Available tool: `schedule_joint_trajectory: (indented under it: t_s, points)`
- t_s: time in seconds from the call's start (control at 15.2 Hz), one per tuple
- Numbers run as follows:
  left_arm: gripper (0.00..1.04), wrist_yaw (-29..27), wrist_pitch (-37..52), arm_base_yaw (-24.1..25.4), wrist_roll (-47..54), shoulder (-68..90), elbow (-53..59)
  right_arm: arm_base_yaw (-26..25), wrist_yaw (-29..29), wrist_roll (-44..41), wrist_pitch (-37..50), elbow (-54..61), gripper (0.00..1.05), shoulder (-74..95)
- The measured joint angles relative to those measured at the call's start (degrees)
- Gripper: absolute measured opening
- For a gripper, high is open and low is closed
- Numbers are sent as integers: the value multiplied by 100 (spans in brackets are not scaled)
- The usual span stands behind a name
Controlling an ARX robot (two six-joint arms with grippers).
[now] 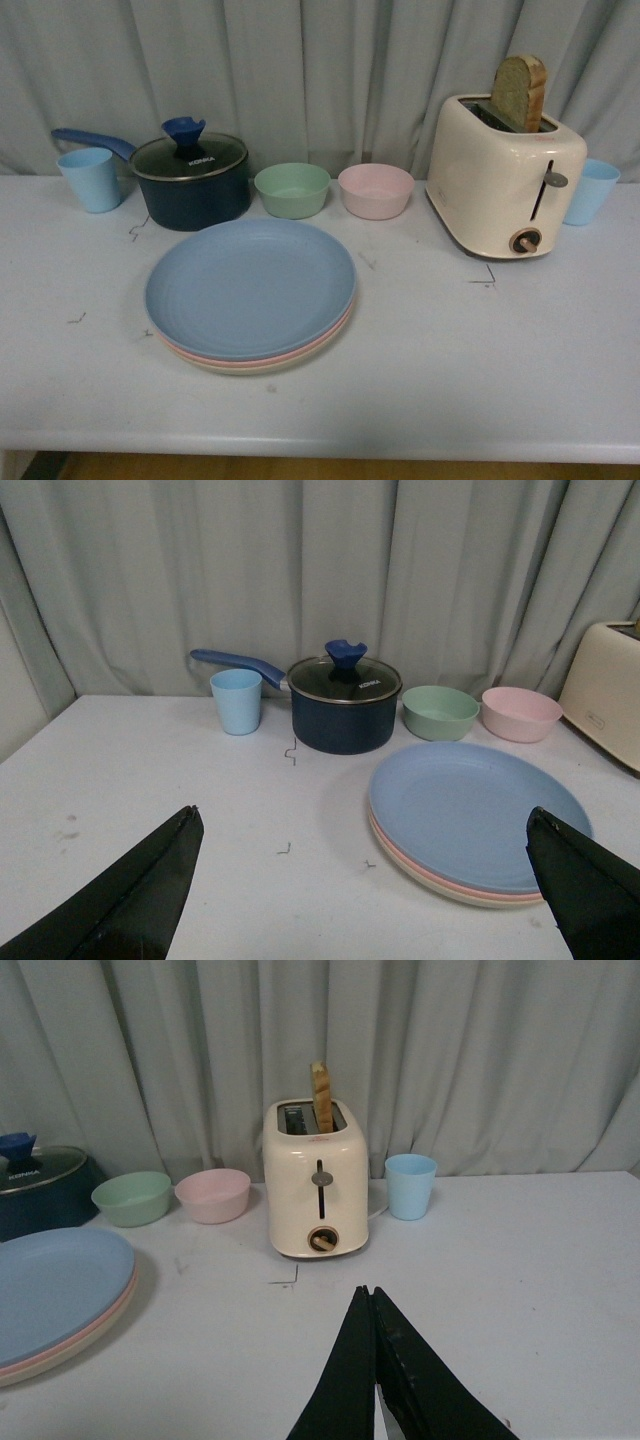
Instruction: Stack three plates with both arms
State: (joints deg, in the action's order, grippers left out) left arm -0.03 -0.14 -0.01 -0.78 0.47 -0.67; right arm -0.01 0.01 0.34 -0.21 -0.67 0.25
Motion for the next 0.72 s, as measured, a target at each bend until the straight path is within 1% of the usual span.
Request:
schedule_joint_trajectory:
  t_s: [0.07,0.13,0.59,0.66,0.72]
  points:
    - [98,2,-4,0,0,0,0,0,0,0,0,0,2,0]
    - [98,2,-4,0,0,0,0,0,0,-7,0,0,7,0]
    - [98,2,-4,0,0,0,0,0,0,-9,0,0,96,0]
    - [98,2,-4,0,0,0,0,0,0,-9,0,0,99,0]
    - [98,2,-4,0,0,0,0,0,0,-9,0,0,98,0]
